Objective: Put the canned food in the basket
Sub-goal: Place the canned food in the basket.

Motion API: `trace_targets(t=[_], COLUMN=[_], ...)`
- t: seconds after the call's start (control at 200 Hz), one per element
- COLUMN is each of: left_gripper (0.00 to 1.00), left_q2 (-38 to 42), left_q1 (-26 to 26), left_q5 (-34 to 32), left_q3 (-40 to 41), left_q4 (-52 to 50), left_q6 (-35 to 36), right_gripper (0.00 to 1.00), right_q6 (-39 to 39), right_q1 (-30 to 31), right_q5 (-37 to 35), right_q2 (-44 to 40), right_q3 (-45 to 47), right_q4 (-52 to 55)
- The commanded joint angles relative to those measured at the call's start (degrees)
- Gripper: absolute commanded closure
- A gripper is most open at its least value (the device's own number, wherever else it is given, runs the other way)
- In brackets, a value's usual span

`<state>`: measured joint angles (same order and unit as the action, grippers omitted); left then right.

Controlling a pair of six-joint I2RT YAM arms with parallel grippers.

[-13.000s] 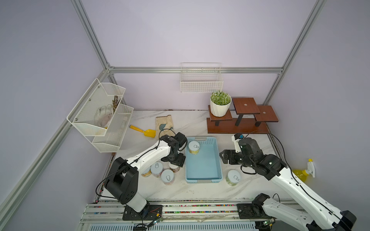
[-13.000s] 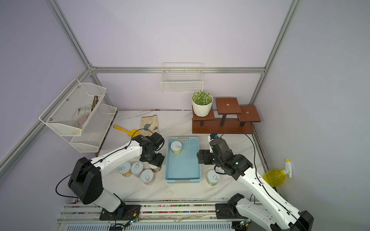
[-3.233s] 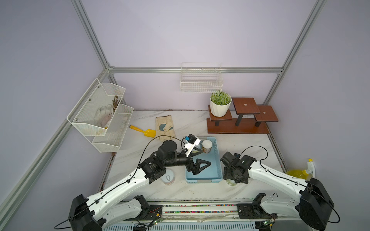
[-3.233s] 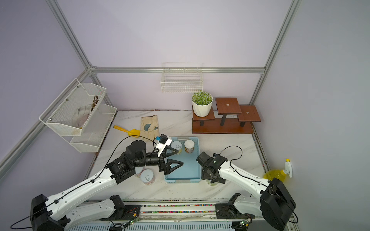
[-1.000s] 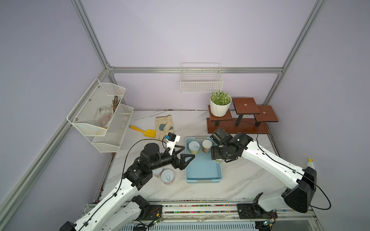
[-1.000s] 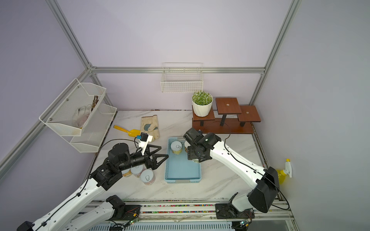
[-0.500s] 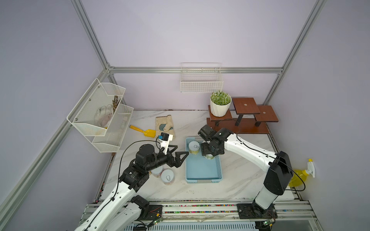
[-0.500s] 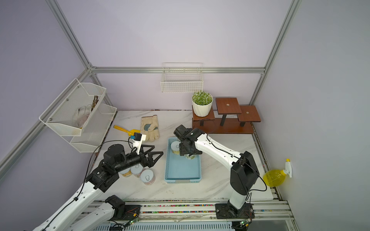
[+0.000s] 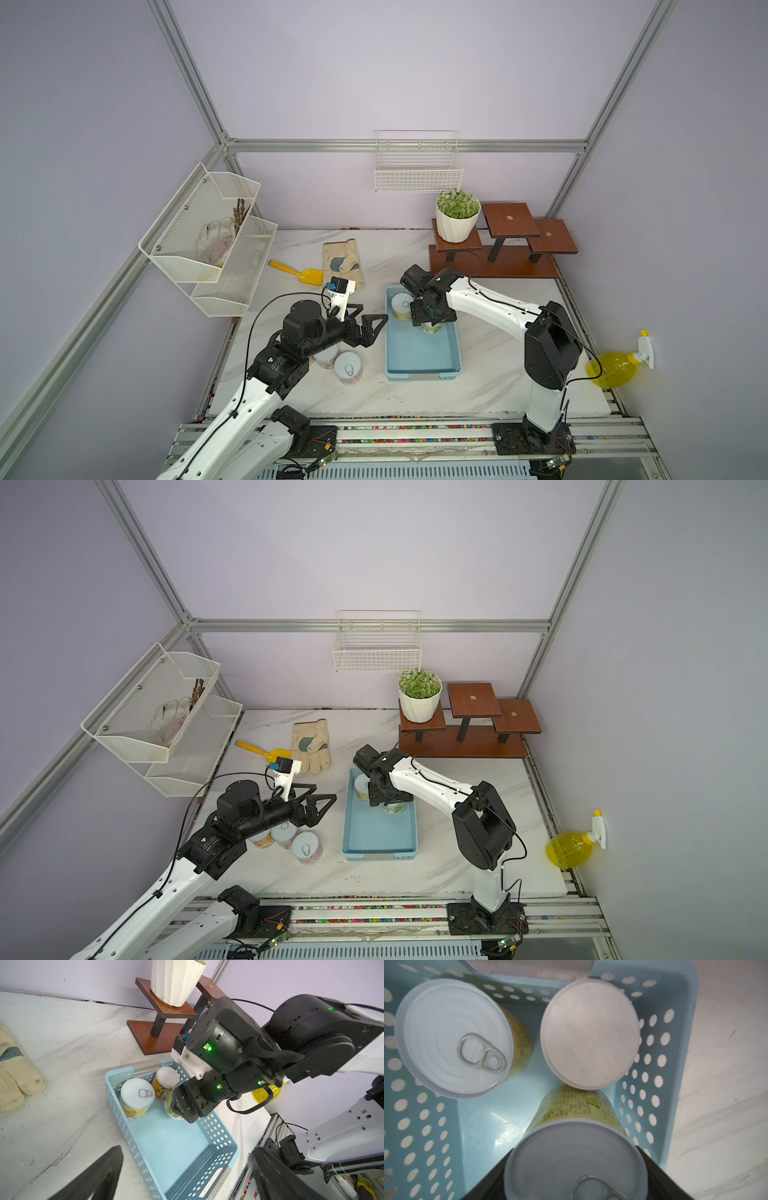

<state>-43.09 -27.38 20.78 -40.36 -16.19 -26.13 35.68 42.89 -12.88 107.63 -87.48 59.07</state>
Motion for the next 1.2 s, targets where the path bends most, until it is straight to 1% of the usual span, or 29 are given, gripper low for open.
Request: trace_targets(t=[0.0,0.395,0.57,0.655,0.735,0.75,0.8,0.87,0.945,1.125,1.195], left_gripper=[0.00,0.00,0.00,0.00,0.00,0.00,0.00,0.00,0.00,0.00,0.00], left_q2=[0.65,-0.81,-1.07,-1.13,-1.04,-1.05,-0.97,-0.77,-0.57,-1.21,-2.00], left_q1=[0.39,0.35,0.36,0.31,0.31,0.33,0.31,0.36,0.32,0.35,0.32], left_q5=[-0.29,-0.01,-0.20,-0.28,-0.43,-0.46,-0.26,-0.26,-0.43,-0.66,1.53], left_q3=[-0.12,-0.51,-0.51,-0.59,-0.59,-0.60,-0.55,-0.17,0.19,0.30,0.28], left_q4=[0.05,0.54,0.69,0.50,0.34,0.22,0.11,0.12,0.32,0.41,1.18], left_q6=[-0.93,-1.38,-1.54,-1.52,-1.55,-1.49,-1.36,-1.38,-1.38,-1.08,0.70], right_gripper=[0.54,0.53,0.50,0.44,0.36,0.30,0.19,0.11,0.07,0.04,0.04], right_q6=[-0.01,1.20,1.36,1.76,2.14,2.30,2.67,2.91,3.10,2.81,2.50], right_q1=[-1.21,-3.13,-3.36,-3.39,-3.43,-3.39,-3.43,-3.45,-3.36,-3.42,-3.40], right_q5=[-0.49,0.95,1.25,1.28,1.14,1.07,0.61,0.31,0.37,0.65,1.01], right_q2=[-0.49,-1.49,-0.85,-0.87,-0.85,-0.85,-0.92,-1.24,-1.54,-2.97,-4.30], right_q3=[0.55,7.04,7.89,8.52,8.76,8.86,8.84,9.00,8.77,8.72,8.68], right_q4=[-4.85,-9.39,-10.35,-10.80,-10.81,-10.80,-10.55,-10.49,-10.30,-9.61,-9.64])
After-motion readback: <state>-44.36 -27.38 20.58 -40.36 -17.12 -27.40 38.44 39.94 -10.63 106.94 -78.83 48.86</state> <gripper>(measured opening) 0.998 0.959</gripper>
